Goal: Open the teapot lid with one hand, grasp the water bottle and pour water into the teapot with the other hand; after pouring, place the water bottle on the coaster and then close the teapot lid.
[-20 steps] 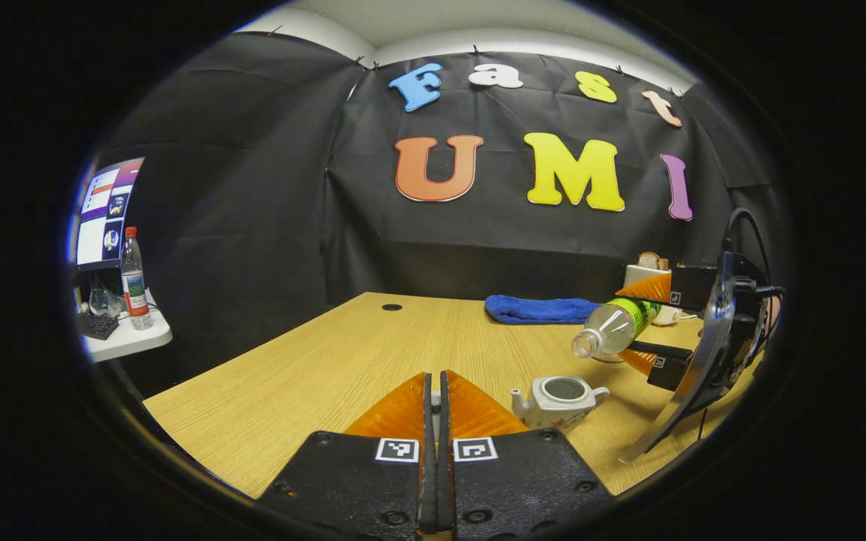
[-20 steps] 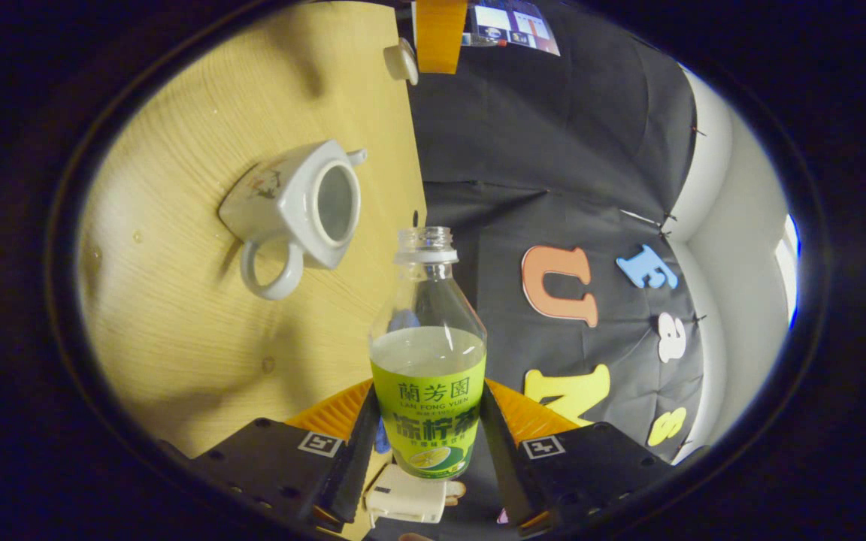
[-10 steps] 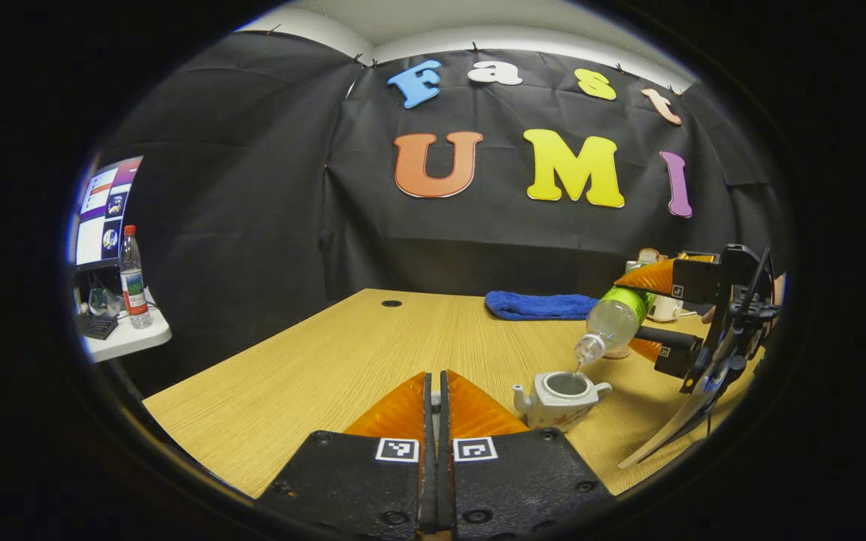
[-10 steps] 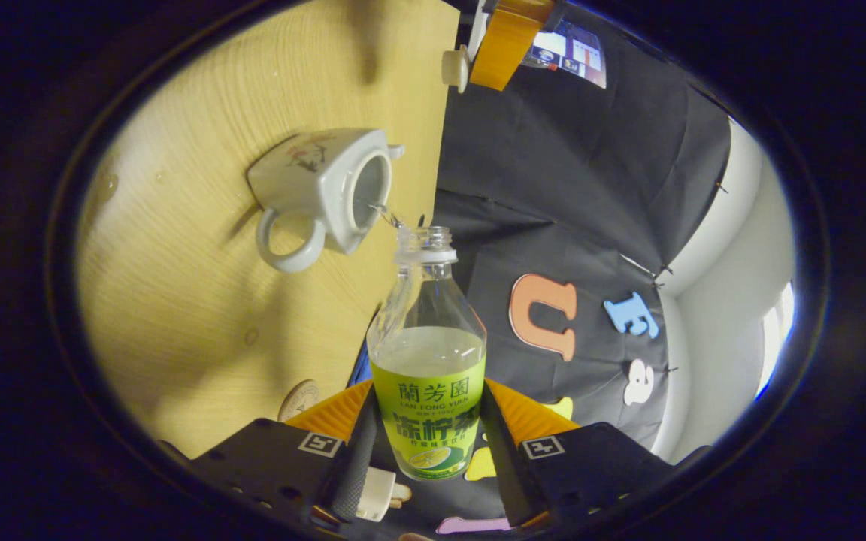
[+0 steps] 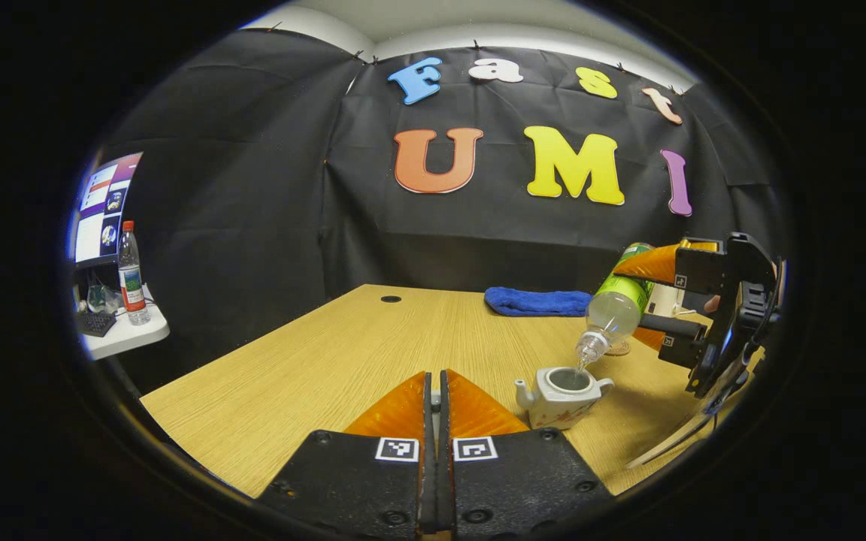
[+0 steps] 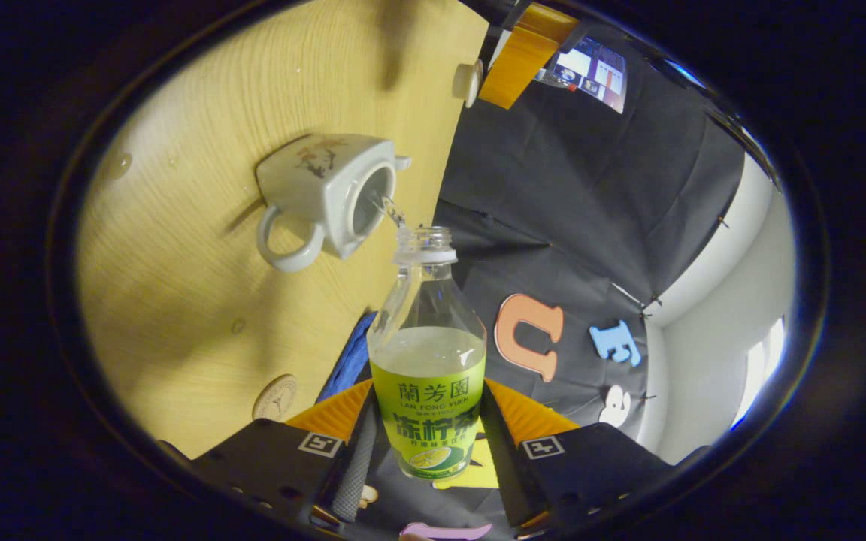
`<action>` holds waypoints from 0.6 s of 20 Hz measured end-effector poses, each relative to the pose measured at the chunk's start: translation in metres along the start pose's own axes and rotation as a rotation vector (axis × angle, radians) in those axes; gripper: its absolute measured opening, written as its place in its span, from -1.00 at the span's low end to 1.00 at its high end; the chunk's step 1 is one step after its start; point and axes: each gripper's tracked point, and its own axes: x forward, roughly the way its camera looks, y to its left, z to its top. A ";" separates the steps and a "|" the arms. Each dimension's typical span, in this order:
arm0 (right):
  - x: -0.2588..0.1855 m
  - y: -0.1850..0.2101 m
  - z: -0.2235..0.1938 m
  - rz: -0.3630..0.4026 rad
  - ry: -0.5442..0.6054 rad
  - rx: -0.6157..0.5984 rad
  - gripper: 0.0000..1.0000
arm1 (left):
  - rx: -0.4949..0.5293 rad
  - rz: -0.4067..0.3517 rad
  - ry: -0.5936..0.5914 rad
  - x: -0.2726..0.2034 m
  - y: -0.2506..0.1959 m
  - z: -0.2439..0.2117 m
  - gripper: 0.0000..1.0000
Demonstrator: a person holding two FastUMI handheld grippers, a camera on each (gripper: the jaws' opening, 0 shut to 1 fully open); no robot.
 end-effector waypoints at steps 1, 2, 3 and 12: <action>-0.002 -0.001 0.001 -0.003 -0.004 -0.009 0.43 | 0.003 0.000 -0.001 -0.001 0.000 -0.001 -0.94; -0.002 -0.002 0.002 -0.006 -0.005 -0.018 0.43 | 0.005 0.000 -0.001 -0.001 0.000 -0.001 -0.94; -0.001 -0.002 0.002 -0.005 -0.009 -0.023 0.45 | 0.006 0.000 -0.001 -0.001 0.001 0.000 -0.94; 0.001 -0.009 -0.001 -0.022 -0.017 -0.090 0.46 | 0.004 0.001 -0.001 0.000 0.001 0.000 -0.94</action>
